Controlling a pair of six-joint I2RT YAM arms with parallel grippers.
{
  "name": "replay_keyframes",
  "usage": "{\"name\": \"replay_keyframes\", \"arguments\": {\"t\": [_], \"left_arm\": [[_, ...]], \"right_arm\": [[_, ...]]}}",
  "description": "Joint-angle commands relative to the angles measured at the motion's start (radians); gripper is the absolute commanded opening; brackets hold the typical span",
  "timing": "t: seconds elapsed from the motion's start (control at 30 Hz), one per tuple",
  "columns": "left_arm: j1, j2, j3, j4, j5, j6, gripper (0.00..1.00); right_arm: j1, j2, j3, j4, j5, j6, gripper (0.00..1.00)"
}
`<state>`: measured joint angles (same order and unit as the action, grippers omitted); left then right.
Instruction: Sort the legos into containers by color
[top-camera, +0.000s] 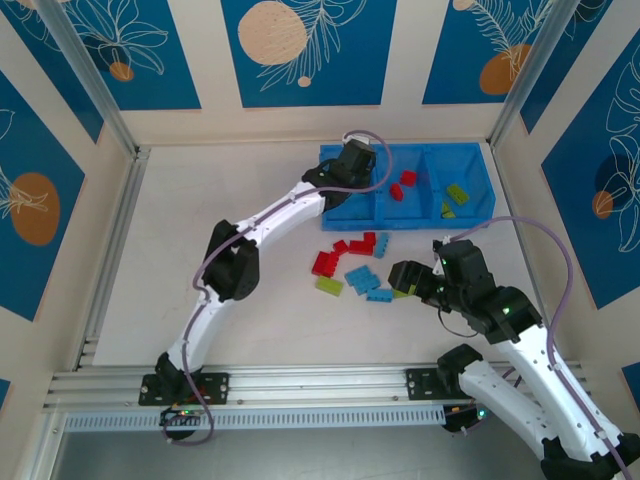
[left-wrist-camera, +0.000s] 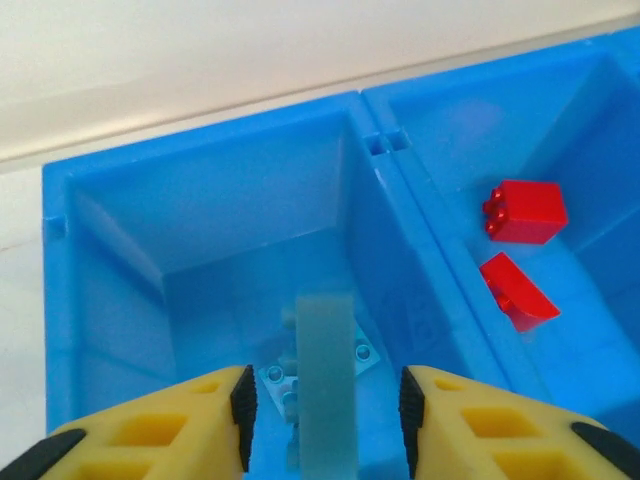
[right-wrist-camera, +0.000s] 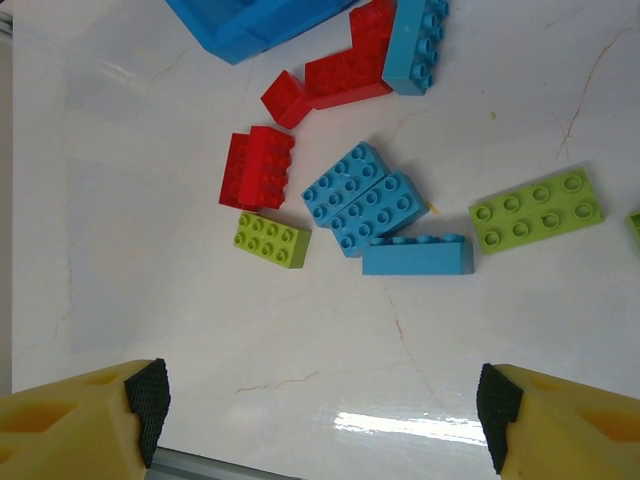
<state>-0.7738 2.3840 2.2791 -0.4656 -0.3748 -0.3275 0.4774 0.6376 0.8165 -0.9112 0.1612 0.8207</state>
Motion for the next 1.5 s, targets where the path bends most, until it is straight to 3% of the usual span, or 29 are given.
{"name": "replay_keyframes", "arguments": {"t": [0.0, 0.07, 0.2, 0.37, 0.5, 0.67, 0.77, 0.93, 1.07, 1.17, 1.33, 1.47], "left_arm": [[0.004, -0.040, 0.089, -0.108, 0.057, 0.022, 0.46], [-0.004, -0.133, -0.014, -0.064, 0.098, 0.012, 0.46], [-0.044, -0.428, -0.405, 0.132, 0.159, 0.017, 0.46], [-0.180, -0.791, -0.868, 0.303, 0.119, 0.110, 0.46], [-0.287, -0.989, -1.159, 0.376, 0.089, 0.181, 0.48], [-0.323, -1.159, -1.469, 0.515, 0.089, 0.242, 0.52], [-0.326, -1.231, -1.609, 0.616, 0.102, 0.294, 0.56], [-0.325, -1.269, -1.702, 0.702, 0.164, 0.318, 0.64], [-0.326, -1.277, -1.705, 0.694, 0.146, 0.329, 0.70], [-0.326, -1.283, -1.716, 0.696, 0.106, 0.338, 0.73], [-0.327, -1.290, -1.717, 0.696, 0.091, 0.333, 0.85], [-0.326, -1.300, -1.721, 0.699, 0.070, 0.328, 0.94]], "right_arm": [[-0.003, -0.005, 0.019, -0.032, 0.040, 0.035, 0.84], [-0.005, -0.001, 0.007, -0.037, 0.072, 0.058, 0.85], [-0.008, 0.035, -0.016, -0.065, 0.163, 0.129, 0.88], [-0.019, 0.154, -0.039, -0.109, 0.258, 0.290, 0.88], [-0.071, 0.281, -0.052, -0.118, 0.301, 0.407, 0.88], [-0.296, 0.420, -0.096, 0.036, 0.120, 0.342, 0.91], [-0.372, 0.497, -0.093, 0.098, 0.071, 0.310, 0.91], [-0.421, 0.606, -0.090, 0.113, 0.074, 0.358, 0.91], [-0.452, 0.657, -0.164, 0.204, -0.006, 0.412, 0.85], [-0.451, 0.696, -0.177, 0.235, -0.022, 0.419, 0.71], [-0.459, 0.681, -0.190, 0.210, 0.019, 0.459, 0.38], [-0.456, 0.546, -0.166, 0.155, 0.062, 0.454, 0.30]]}}
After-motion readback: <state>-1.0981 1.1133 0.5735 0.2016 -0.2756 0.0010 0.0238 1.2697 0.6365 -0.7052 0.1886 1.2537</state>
